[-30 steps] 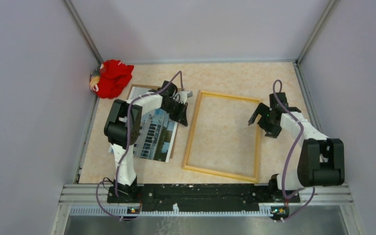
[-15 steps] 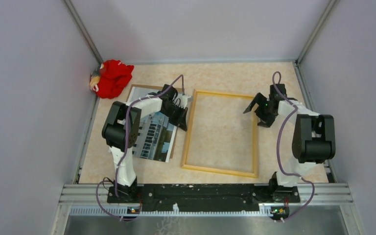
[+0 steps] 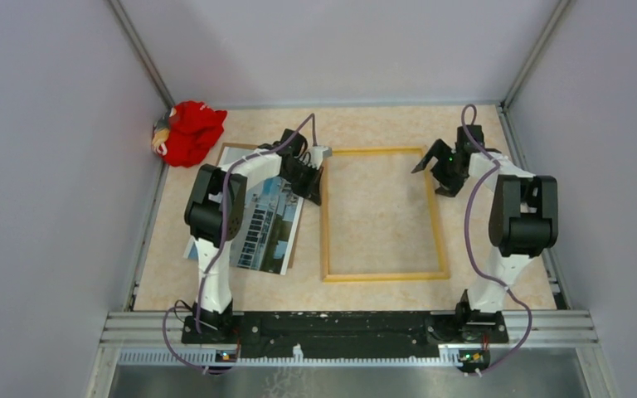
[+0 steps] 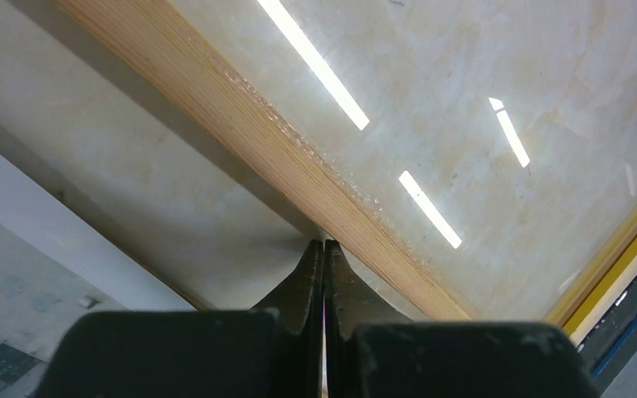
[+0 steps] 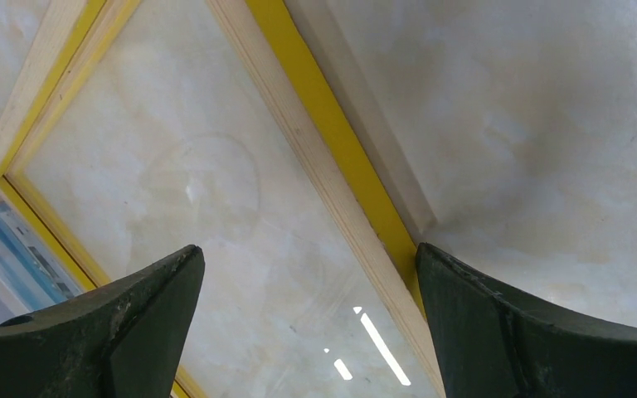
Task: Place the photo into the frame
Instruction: Adjust the photo frame at the center of the board, then pick up the photo at the center of the board.
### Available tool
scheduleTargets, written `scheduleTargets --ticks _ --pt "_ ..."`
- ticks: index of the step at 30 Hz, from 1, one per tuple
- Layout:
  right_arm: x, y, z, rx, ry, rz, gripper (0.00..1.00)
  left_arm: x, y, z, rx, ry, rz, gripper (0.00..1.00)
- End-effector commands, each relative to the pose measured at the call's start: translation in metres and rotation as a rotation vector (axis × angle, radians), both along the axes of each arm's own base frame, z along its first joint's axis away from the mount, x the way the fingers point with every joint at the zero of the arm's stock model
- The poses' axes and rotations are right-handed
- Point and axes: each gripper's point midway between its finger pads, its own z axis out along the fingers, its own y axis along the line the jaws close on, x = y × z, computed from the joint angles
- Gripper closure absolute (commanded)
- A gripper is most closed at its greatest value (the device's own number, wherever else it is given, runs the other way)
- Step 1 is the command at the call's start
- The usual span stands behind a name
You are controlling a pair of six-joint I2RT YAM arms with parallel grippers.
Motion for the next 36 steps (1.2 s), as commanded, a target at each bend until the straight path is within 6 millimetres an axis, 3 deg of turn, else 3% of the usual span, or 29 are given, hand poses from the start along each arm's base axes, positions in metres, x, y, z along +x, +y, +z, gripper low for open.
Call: scheduleTargets --ticks 1,17,22,24,27,29,33,36 --pt "0.019 0.007 0.023 0.029 -0.052 0.026 0.03 0.019 -0.015 0.012 -0.023 -0.061 0.006 1.0" --pt "0.011 0.009 0.023 0.042 -0.049 0.027 0.03 0.072 -0.023 0.035 -0.002 -0.172 0.049 1.0" --pt "0.009 0.001 0.028 -0.007 -0.042 0.012 0.01 0.081 -0.025 0.048 -0.01 -0.2 0.058 1.0" --pt "0.014 -0.012 0.043 -0.079 -0.065 -0.009 0.01 0.086 -0.018 0.06 -0.01 -0.211 0.07 1.0" --pt "0.018 -0.027 0.083 -0.169 -0.156 -0.044 0.01 0.097 0.007 0.09 -0.033 -0.238 0.108 1.0" --pt "0.017 -0.027 0.115 -0.208 -0.227 -0.045 0.01 0.107 0.038 0.111 -0.037 -0.263 0.151 0.89" --pt "0.007 0.027 0.149 -0.23 -0.3 0.075 0.01 0.115 0.113 0.14 -0.011 -0.305 0.238 0.56" --pt "-0.007 0.096 0.159 -0.212 -0.356 0.184 0.01 0.108 0.173 0.145 0.093 -0.327 0.315 0.38"
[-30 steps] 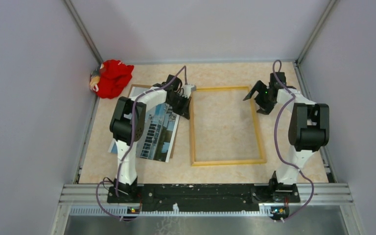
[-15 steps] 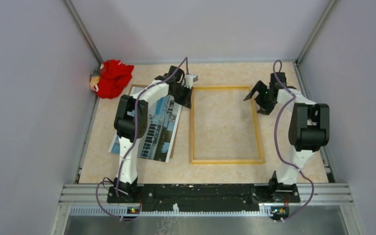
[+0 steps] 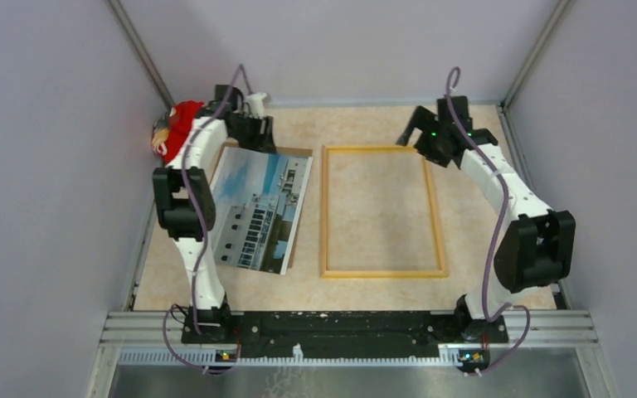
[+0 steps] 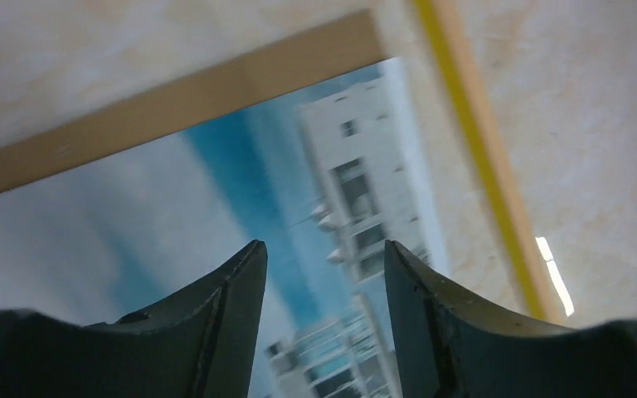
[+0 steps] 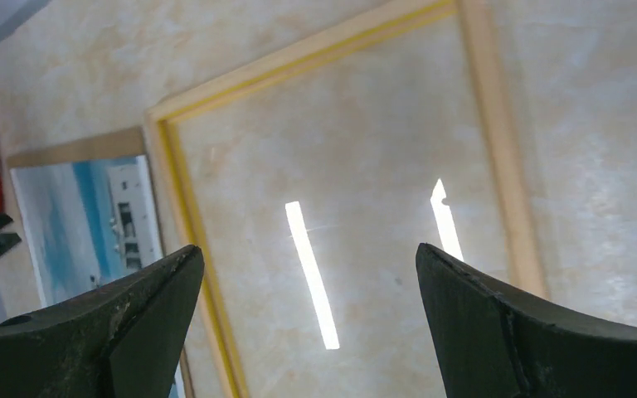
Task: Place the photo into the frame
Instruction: Pick up the photo at the center of the board.
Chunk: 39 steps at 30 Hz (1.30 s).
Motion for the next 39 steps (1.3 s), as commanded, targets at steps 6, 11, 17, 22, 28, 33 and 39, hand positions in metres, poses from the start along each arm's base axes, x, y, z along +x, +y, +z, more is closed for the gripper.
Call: scheduleTargets --ticks 6,11,17,22,28,33,39 --pt "-0.069 0.244 0.019 0.06 -0.09 0.448 0.01 -0.035 0.205 0.051 0.288 -0.118 0.32 0.36" --pt "-0.093 0.331 -0.004 0.108 -0.028 0.601 0.04 -0.055 0.258 0.028 0.422 -0.116 0.429 0.49" --pt "-0.101 0.366 -0.043 0.15 0.054 0.635 0.08 -0.069 0.276 -0.002 0.53 -0.129 0.471 0.58" --pt "-0.101 0.369 -0.085 0.126 0.134 0.615 0.09 -0.077 0.263 -0.022 0.476 -0.12 0.46 0.61" --pt "-0.089 0.362 -0.112 0.076 0.158 0.577 0.09 -0.086 0.249 -0.041 0.42 -0.095 0.446 0.61" --pt "-0.067 0.348 -0.13 0.052 0.156 0.519 0.1 -0.092 0.244 -0.057 0.408 -0.076 0.433 0.62" --pt "-0.032 0.328 -0.142 0.028 0.138 0.449 0.12 -0.097 0.244 -0.073 0.416 -0.054 0.428 0.62"
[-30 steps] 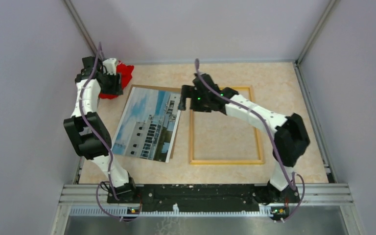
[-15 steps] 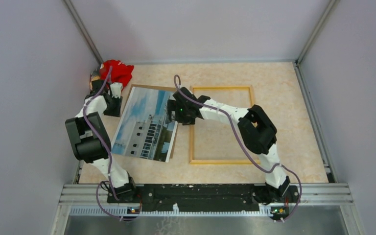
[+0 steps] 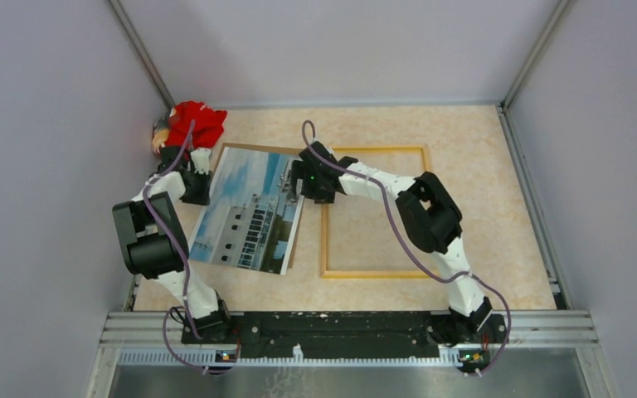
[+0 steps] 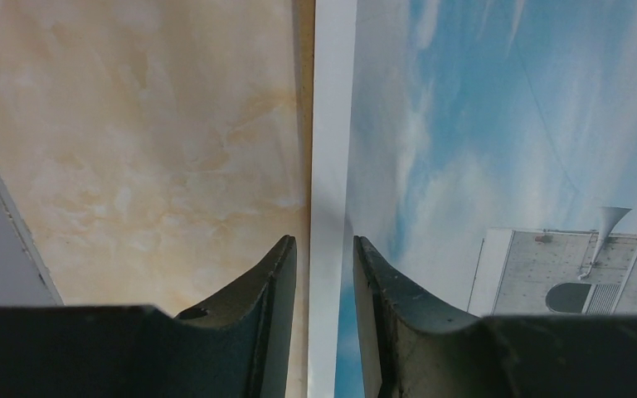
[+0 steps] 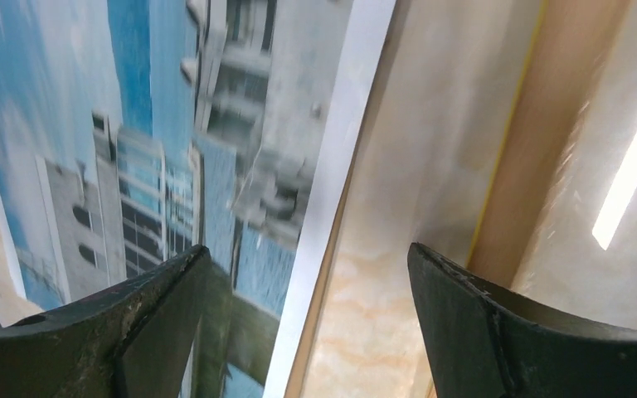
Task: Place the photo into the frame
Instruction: Pick up the photo at the center of the board.
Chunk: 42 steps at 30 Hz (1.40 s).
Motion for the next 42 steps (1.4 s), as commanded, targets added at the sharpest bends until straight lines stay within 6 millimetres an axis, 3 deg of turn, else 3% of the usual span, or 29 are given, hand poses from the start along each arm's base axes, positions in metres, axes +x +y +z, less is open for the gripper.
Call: scheduleTargets --ticks 1,9,15,25,32,42 --pt "0.044 -0.014 -0.008 -0.017 -0.051 -0.081 0.13 0.009 -0.001 0.001 0.004 -0.048 -0.006 0.62" --pt "0.074 0.003 -0.014 0.013 -0.07 -0.07 0.17 0.005 -0.002 -0.008 0.008 -0.029 -0.013 0.63" --pt "0.086 0.018 -0.006 0.039 -0.091 -0.053 0.22 0.008 -0.001 -0.006 0.011 -0.034 -0.02 0.63" --pt "0.082 0.024 0.017 0.035 -0.145 -0.012 0.23 0.009 -0.011 -0.013 -0.005 -0.019 -0.039 0.64" --pt "0.075 0.04 0.037 0.026 -0.218 0.065 0.24 0.011 -0.016 -0.01 -0.014 -0.014 -0.038 0.64" --pt "0.066 0.046 0.044 -0.028 -0.265 0.124 0.24 0.011 -0.017 -0.014 -0.019 -0.002 -0.039 0.65"
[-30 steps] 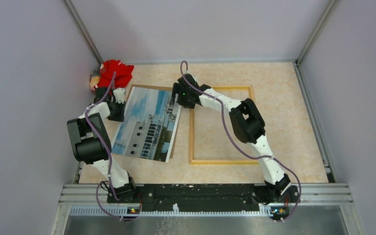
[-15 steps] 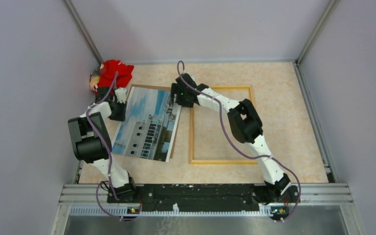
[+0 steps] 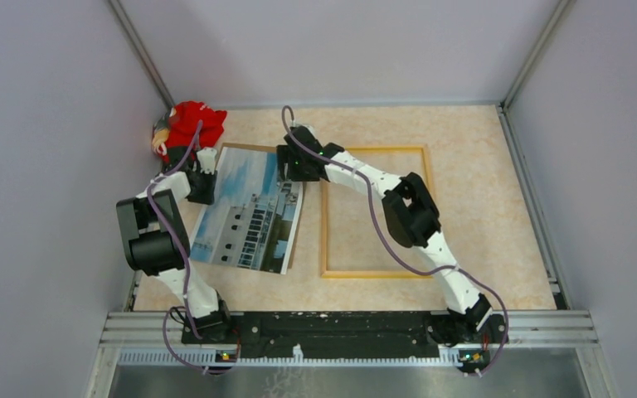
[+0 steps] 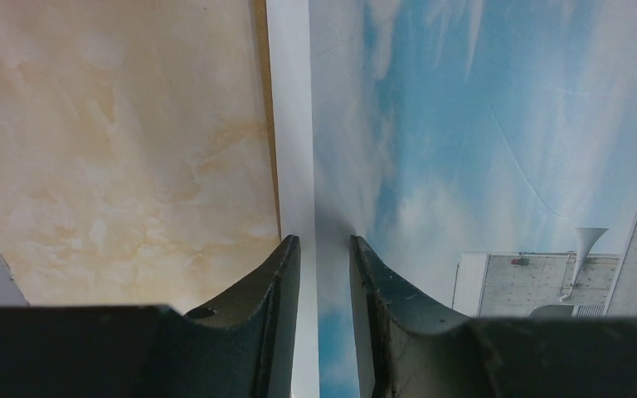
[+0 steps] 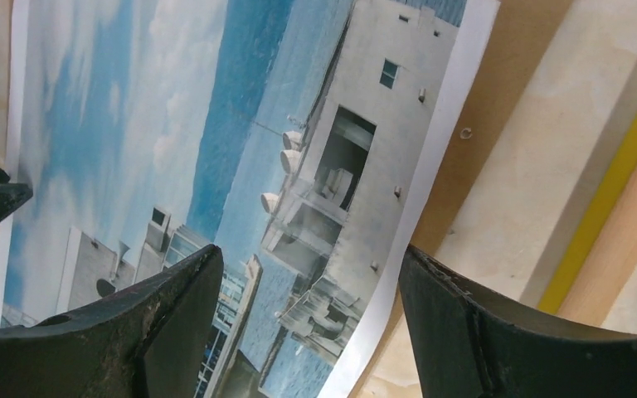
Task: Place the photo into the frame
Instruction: Pick up the photo at the center of the board.
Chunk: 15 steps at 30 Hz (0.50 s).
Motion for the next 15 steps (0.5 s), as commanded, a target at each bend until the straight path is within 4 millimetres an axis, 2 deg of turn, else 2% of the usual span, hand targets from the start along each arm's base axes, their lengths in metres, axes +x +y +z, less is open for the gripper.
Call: scheduleTargets --ticks 1,6,10,13,15 --pt "-0.003 0.011 0.023 0.016 -0.055 0.037 0.24 0.004 -0.005 -0.004 -0.021 0.01 -0.004 0.65" --pt "-0.009 0.02 0.032 0.09 -0.065 0.084 0.24 0.002 -0.005 -0.006 -0.021 0.015 -0.003 0.65" --pt "-0.011 0.021 0.04 0.195 -0.035 0.095 0.31 0.002 -0.005 -0.005 -0.021 0.012 -0.003 0.65" --pt "-0.011 0.016 0.039 0.299 0.021 0.073 0.39 0.002 -0.005 -0.002 -0.02 0.01 -0.002 0.65" --pt "-0.011 0.009 0.036 0.346 0.053 0.055 0.49 0.002 -0.006 0.0 -0.022 0.007 -0.002 0.65"
